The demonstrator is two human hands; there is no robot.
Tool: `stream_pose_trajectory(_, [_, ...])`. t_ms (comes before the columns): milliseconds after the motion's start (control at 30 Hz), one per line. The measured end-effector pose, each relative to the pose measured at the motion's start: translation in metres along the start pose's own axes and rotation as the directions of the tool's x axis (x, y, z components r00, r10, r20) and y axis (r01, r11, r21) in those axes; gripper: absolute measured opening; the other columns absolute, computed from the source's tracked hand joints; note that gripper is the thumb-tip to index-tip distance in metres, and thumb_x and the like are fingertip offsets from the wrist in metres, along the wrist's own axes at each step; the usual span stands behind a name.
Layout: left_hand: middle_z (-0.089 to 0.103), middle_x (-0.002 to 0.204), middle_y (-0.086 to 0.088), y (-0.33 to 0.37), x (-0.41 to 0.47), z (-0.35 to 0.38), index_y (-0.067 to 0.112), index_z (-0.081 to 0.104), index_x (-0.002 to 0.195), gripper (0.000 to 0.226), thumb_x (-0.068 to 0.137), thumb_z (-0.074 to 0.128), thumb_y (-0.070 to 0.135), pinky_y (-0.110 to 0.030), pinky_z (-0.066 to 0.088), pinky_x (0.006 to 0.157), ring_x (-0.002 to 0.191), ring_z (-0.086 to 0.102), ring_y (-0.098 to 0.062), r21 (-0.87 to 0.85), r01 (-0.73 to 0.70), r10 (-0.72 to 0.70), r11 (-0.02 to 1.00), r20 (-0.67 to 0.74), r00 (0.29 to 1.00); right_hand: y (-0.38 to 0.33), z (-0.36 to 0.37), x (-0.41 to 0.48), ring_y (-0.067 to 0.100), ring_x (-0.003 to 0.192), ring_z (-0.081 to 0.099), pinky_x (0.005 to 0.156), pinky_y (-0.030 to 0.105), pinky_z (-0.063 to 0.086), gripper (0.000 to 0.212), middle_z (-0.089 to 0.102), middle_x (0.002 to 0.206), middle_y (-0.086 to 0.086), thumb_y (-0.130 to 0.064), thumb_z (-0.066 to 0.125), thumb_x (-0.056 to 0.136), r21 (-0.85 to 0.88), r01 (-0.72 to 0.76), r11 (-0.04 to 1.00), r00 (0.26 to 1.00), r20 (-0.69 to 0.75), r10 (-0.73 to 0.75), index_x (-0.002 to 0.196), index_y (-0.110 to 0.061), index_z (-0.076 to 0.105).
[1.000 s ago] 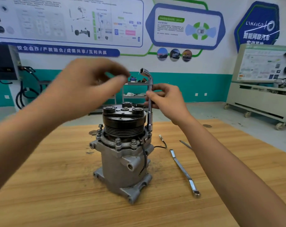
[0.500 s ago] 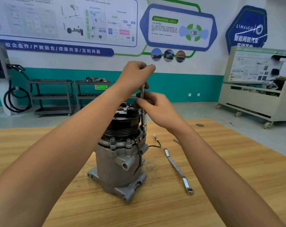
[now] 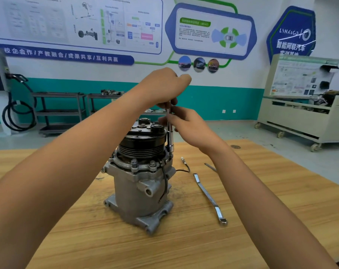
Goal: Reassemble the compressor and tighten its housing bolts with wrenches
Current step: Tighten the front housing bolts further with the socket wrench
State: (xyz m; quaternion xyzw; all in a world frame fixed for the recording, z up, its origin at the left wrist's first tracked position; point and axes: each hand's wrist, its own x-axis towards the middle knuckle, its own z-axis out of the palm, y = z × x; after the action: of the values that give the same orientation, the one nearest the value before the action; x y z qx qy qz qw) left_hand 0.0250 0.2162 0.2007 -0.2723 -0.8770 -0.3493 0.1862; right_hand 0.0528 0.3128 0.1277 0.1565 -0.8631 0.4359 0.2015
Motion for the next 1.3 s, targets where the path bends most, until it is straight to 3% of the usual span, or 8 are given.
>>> stream_pose_trajectory(467, [0.051, 0.041, 0.006, -0.017, 0.000, 0.009, 0.012, 0.047, 0.090, 0.011, 0.095, 0.044, 0.022, -0.023, 0.044, 0.056, 0.043, 0.057, -0.010, -0.699, 0.310, -0.249, 0.645, 0.191, 0.949, 0.007, 0.007, -0.001, 0.017, 0.071, 0.059, 0.068, 0.031, 0.043, 0.026, 0.065, 0.071, 0.006, -0.022, 0.054, 0.093, -0.098, 0.050, 0.994, 0.980, -0.185, -0.068, 0.090, 0.001, 0.066])
stream_pose_trajectory(667, [0.059, 0.077, -0.009, -0.007, 0.004, 0.019, 0.007, 0.053, 0.087, 0.024, 0.092, 0.048, 0.031, -0.027, 0.036, 0.061, 0.070, 0.058, -0.022, 0.038, -0.007, 0.011, 0.999, -0.119, 0.993, 0.007, 0.011, -0.004, 0.033, 0.071, 0.054, 0.064, 0.038, 0.038, 0.027, 0.065, 0.074, 0.020, -0.016, 0.059, 0.090, -0.089, 0.068, 0.994, 0.968, -0.237, -0.088, 0.082, 0.009, 0.064])
stream_pose_trajectory(800, [0.058, 0.095, -0.013, -0.001, -0.001, 0.020, 0.008, 0.058, 0.091, 0.035, 0.092, 0.046, 0.040, -0.031, 0.031, 0.066, 0.089, 0.055, -0.031, 0.565, -0.100, 0.293, 0.819, -0.263, 0.919, 0.008, 0.014, -0.003, 0.024, 0.081, 0.065, 0.072, 0.038, 0.049, 0.025, 0.071, 0.080, 0.008, -0.029, 0.069, 0.083, -0.162, 0.031, 0.986, 0.920, -0.381, -0.091, 0.080, -0.004, 0.071])
stream_pose_trajectory(900, [0.061, 0.066, 0.001, 0.004, -0.003, 0.021, 0.009, 0.054, 0.075, 0.033, 0.093, 0.049, 0.036, -0.021, 0.038, 0.057, 0.062, 0.059, -0.007, -0.057, -0.081, 0.074, 0.995, -0.121, 0.990, 0.009, 0.013, -0.005, 0.023, 0.084, 0.064, 0.077, 0.040, 0.050, 0.025, 0.071, 0.083, 0.008, -0.029, 0.066, 0.085, -0.106, 0.023, 0.994, 0.922, -0.381, -0.062, 0.085, -0.004, 0.068])
stream_pose_trajectory(967, [0.064, 0.060, 0.007, 0.003, -0.007, 0.022, 0.013, 0.053, 0.076, 0.028, 0.095, 0.048, 0.033, -0.021, 0.042, 0.063, 0.060, 0.062, -0.002, -0.463, 0.020, -0.009, 0.886, 0.028, 1.000, 0.009, 0.012, -0.007, 0.029, 0.089, 0.061, 0.081, 0.046, 0.046, 0.028, 0.068, 0.089, 0.017, -0.024, 0.058, 0.090, -0.001, 0.030, 1.000, 0.946, -0.324, -0.029, 0.090, 0.003, 0.064])
stream_pose_trajectory(1100, [0.070, 0.074, 0.006, -0.004, -0.005, 0.025, 0.015, 0.051, 0.084, 0.021, 0.099, 0.041, 0.027, -0.032, 0.041, 0.077, 0.081, 0.067, -0.012, -0.760, 0.083, -0.050, 0.645, 0.066, 0.997, 0.012, 0.008, -0.009, 0.035, 0.098, 0.058, 0.090, 0.049, 0.044, 0.024, 0.066, 0.098, 0.026, -0.009, 0.047, 0.094, 0.113, 0.028, 0.993, 0.960, -0.281, 0.005, 0.099, 0.010, 0.061])
stream_pose_trajectory(1233, [0.062, 0.054, 0.001, -0.007, -0.004, 0.025, 0.011, 0.043, 0.082, 0.026, 0.101, 0.038, 0.028, -0.023, 0.047, 0.060, 0.047, 0.061, -0.008, -0.954, 0.174, -0.211, 0.243, 0.123, 0.970, 0.014, 0.010, -0.010, 0.006, 0.074, 0.065, 0.073, 0.022, 0.050, 0.011, 0.071, 0.078, 0.004, -0.012, 0.066, 0.085, 0.126, 0.051, 0.991, 0.922, -0.388, 0.002, 0.091, -0.005, 0.071])
stream_pose_trajectory(1300, [0.047, 0.045, 0.002, -0.004, -0.001, 0.025, 0.010, 0.043, 0.078, 0.027, 0.100, 0.040, 0.024, -0.016, 0.042, 0.044, 0.031, 0.043, -0.007, -0.925, 0.159, -0.303, 0.345, 0.051, 0.952, 0.013, 0.016, -0.007, 0.006, 0.072, 0.065, 0.070, 0.023, 0.050, 0.014, 0.072, 0.078, 0.002, -0.021, 0.070, 0.082, -0.030, 0.049, 0.998, 0.893, -0.446, -0.057, 0.087, -0.008, 0.073])
